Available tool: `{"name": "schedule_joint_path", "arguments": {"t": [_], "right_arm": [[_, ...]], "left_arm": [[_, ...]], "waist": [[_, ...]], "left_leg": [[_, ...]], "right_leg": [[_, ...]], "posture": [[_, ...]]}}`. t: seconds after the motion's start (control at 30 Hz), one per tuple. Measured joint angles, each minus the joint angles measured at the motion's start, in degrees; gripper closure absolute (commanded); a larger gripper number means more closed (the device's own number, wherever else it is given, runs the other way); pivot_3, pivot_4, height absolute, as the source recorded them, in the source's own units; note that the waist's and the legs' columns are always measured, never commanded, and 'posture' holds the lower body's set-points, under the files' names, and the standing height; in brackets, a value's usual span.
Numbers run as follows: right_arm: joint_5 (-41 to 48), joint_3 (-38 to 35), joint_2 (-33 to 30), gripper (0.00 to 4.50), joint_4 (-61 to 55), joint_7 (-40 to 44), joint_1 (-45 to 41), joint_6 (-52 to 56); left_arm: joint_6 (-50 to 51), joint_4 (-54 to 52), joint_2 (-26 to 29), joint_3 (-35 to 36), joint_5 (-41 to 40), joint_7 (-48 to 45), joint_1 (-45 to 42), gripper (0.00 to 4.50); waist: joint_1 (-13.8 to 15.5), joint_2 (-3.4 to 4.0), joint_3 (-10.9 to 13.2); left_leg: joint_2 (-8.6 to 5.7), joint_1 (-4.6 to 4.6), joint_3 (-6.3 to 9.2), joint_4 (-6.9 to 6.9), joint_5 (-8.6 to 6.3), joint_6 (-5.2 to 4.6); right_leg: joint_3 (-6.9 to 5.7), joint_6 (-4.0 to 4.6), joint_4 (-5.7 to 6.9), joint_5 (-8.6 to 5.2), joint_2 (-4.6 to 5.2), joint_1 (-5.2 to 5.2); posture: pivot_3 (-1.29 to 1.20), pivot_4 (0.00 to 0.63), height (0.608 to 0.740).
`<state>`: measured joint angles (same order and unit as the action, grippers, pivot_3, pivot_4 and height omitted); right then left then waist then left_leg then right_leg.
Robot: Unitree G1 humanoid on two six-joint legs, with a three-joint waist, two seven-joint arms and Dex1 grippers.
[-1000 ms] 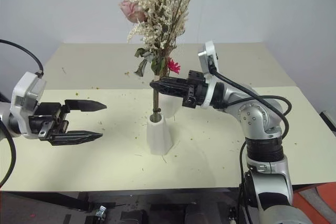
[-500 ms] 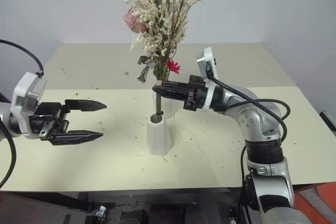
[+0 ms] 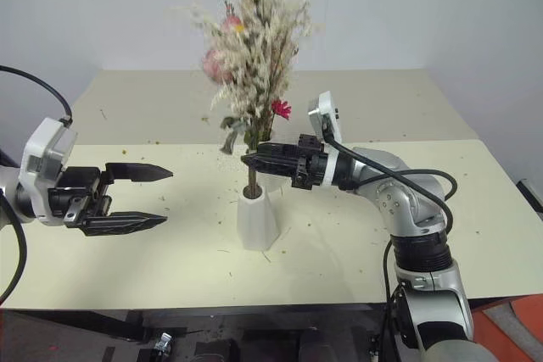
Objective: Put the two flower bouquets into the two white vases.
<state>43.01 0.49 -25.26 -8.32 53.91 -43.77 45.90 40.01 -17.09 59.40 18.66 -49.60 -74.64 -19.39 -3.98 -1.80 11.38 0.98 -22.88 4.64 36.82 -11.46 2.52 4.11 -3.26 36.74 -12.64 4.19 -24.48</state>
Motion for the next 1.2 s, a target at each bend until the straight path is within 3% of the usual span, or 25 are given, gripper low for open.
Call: {"name": "schedule_joint_path", "arguments": {"t": [0.2, 0.77, 1.2], "right_arm": [[-1.6, -0.2, -3.7, 0.02, -1.5, 0.7, 1.6, -2.3], [-4.9, -3.5, -17.7, 0.02, 1.1, 9.0, 6.6, -7.1], [-10.8, -5.0, -23.8, 0.02, 10.9, 13.5, 10.5, -13.5]], "left_arm": [[0.0, 0.0, 0.2, 0.0, 0.0, 0.0, 0.0, 0.0], [0.1, 0.1, 0.3, 0.9, 0.0, 0.8, 1.6, 0.0], [0.3, -2.6, -1.5, 10.9, -0.2, 6.8, 12.7, 0.0]], "waist": [[0.1, 0.0, 0.0], [0.2, -0.01, 0.0], [0.1, -0.02, 0.0]], "left_leg": [[0.0, -0.01, 0.0, 0.0, 0.0, 0.0], [-0.02, 0.0, -0.02, 0.0, 0.0, 0.0], [-0.01, 0.01, -0.04, 0.0, 0.0, 0.0]], "right_leg": [[-0.01, -0.01, -0.01, -0.01, 0.01, 0.01], [0.0, 0.0, -0.05, -0.03, 0.03, 0.03], [0.01, 0.01, -0.05, -0.04, 0.05, 0.04]], "posture": [[0.0, 0.15, 0.74], [0.0, 0.15, 0.74], [0.0, 0.15, 0.74]]}}
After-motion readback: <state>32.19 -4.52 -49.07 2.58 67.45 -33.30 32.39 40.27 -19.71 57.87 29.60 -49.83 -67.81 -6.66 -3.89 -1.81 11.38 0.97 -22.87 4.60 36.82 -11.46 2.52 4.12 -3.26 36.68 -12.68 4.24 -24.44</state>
